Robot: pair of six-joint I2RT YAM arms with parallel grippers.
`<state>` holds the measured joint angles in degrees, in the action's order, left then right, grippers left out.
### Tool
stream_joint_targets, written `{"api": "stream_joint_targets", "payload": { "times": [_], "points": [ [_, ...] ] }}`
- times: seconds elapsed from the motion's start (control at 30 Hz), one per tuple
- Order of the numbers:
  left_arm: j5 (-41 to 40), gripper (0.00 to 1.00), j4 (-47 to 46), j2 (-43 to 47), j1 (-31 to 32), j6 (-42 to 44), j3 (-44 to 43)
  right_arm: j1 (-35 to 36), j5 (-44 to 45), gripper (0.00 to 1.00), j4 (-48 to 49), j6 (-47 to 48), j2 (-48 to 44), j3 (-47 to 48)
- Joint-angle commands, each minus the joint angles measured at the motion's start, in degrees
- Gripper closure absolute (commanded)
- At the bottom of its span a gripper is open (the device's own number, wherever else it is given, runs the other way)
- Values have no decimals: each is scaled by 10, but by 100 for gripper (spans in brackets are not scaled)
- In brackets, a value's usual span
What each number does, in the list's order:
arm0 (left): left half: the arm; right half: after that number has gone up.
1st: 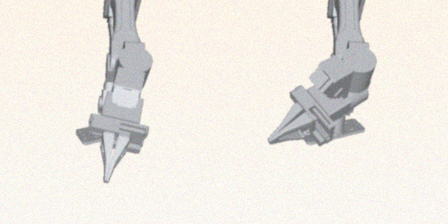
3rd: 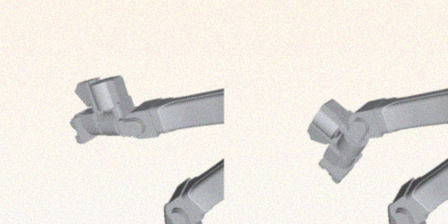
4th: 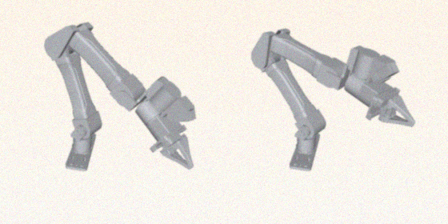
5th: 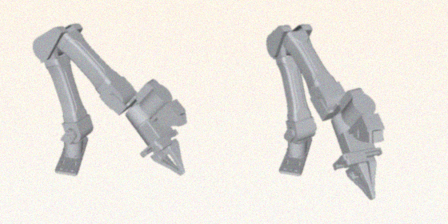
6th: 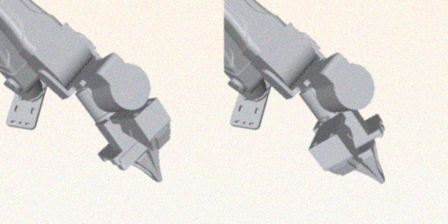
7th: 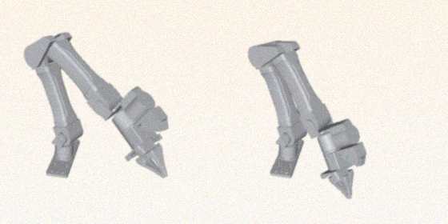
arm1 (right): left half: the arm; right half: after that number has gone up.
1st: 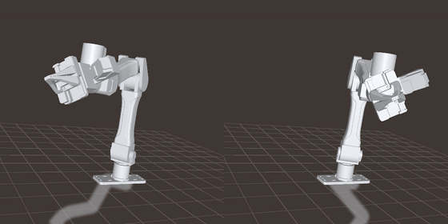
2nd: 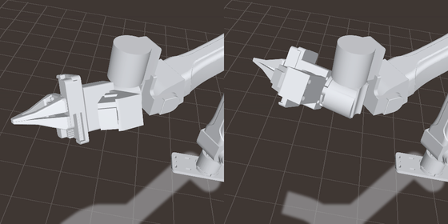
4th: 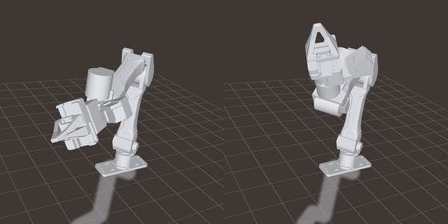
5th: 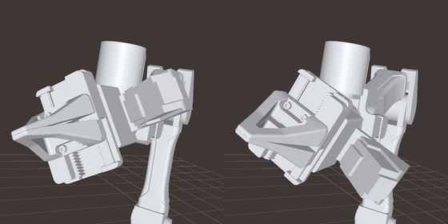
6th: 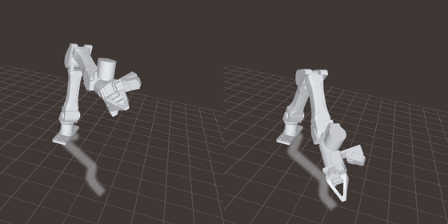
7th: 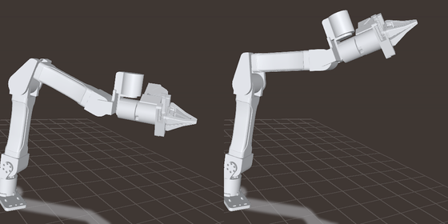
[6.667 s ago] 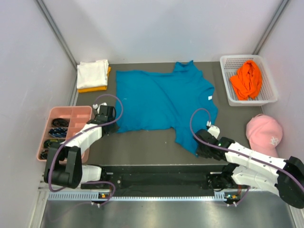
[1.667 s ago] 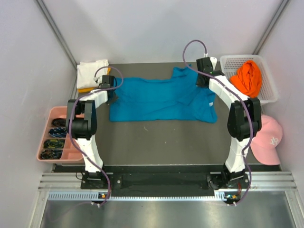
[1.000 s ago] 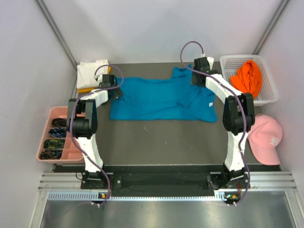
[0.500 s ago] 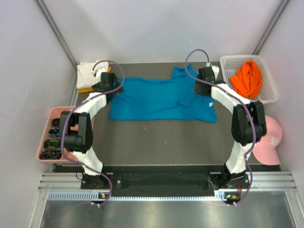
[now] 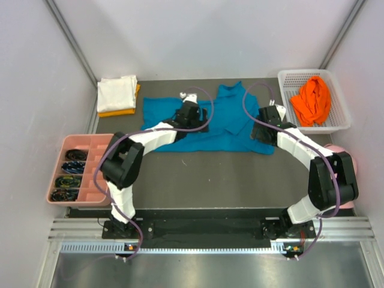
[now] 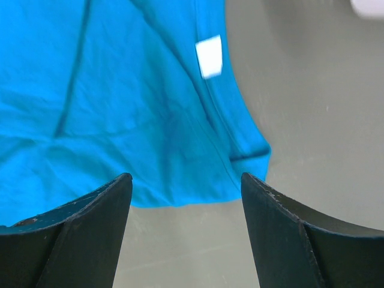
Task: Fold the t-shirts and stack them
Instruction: Fold the flattened tshirt in 1/3 of the way
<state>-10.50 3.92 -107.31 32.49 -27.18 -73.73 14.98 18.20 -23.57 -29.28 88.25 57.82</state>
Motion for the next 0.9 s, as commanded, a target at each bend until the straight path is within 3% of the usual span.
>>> {"api": "stream_joint_targets", "payload": {
  "times": [0.0, 0.57, 0.87],
  "points": [
    [22, 11, -30, -47, 35, 15, -69, 6, -9, 27, 11, -16, -28, -24],
    [136, 20, -65, -165, 91, -42, -211, 3, 29, 29, 39, -53, -17, -73],
    [153, 24, -52, -190, 108, -37, -236, -68, -78, 29, 70, -54, -69, -100]
  ]
}}
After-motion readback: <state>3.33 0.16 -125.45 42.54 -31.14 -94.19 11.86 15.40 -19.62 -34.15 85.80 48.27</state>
